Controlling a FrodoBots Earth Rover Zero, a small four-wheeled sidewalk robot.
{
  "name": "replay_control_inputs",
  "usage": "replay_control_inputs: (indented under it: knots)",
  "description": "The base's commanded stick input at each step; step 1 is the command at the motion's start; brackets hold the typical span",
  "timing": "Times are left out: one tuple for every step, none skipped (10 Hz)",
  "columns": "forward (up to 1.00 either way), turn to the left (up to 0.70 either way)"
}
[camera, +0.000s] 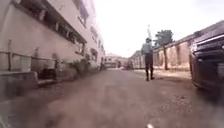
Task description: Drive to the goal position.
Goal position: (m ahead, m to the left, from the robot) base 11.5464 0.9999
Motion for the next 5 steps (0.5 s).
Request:
replay_control_inputs:
  knots:
    - [0.7,0.01]
    - [0.7,0.01]
    - [0.7,0.01]
    - [0.7,0.01]
    - [0.7,0.01]
